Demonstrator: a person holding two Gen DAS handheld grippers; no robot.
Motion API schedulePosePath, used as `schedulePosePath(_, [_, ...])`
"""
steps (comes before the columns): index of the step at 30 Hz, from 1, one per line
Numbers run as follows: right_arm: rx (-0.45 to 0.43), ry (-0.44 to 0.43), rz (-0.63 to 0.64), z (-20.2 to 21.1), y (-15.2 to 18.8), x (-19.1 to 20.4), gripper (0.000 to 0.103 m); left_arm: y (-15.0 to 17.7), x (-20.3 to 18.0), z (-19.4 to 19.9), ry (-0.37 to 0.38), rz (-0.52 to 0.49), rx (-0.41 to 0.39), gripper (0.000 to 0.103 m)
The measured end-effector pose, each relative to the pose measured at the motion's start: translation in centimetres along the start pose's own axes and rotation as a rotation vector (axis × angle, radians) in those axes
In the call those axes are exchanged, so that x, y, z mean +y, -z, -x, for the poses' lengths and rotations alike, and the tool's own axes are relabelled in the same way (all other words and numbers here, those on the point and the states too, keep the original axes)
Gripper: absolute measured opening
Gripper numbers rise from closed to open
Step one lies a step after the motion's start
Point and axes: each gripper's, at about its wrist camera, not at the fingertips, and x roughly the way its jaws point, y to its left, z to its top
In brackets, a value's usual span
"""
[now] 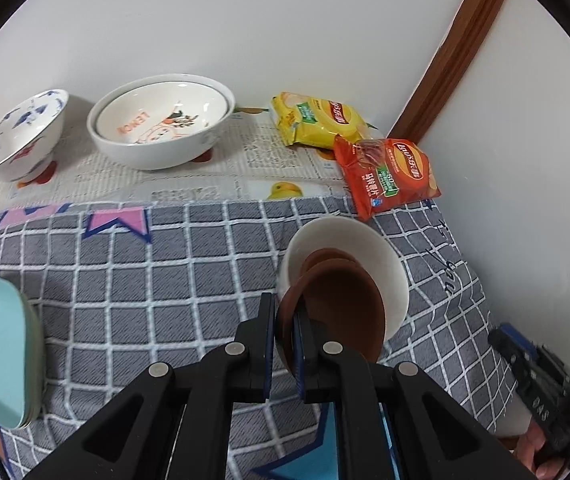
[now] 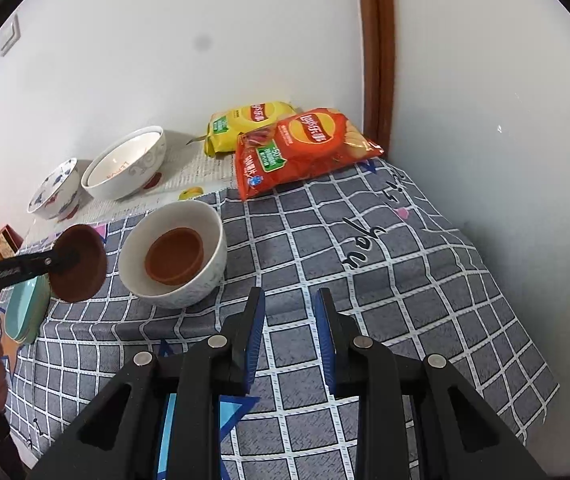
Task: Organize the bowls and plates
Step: 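Open the right gripper and carry the left gripper's brown bowl toward the white bowl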
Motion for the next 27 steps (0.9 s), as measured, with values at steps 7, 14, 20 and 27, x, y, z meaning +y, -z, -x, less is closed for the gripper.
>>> schedulePosePath(7, [0.016,-0.013,-0.006,-0.6,0.9,-0.6,0.026,-1.3,-1.2,-2.5,0.02,0.016,0.023,0.008])
schedulePosePath(14, [0.034,-0.044,-0.018,-1.2,1.5,-0.3,0.026,-1.7,-2.0,-5.3,0.026,0.028,0.066,0.008])
schedulePosePath(20, [0.047,-0.058,-0.015,-1.5,2.0,0.2,0.026,-1.9,-2.1,-6.7,0.026,0.036,0.076,0.008])
schedulePosePath(27, [0.041,-0.06,-0.007,-1.0,2.2,0.7,0.026,-2.0,-1.8,-8.0,0.033,0.052,0.097,0.009])
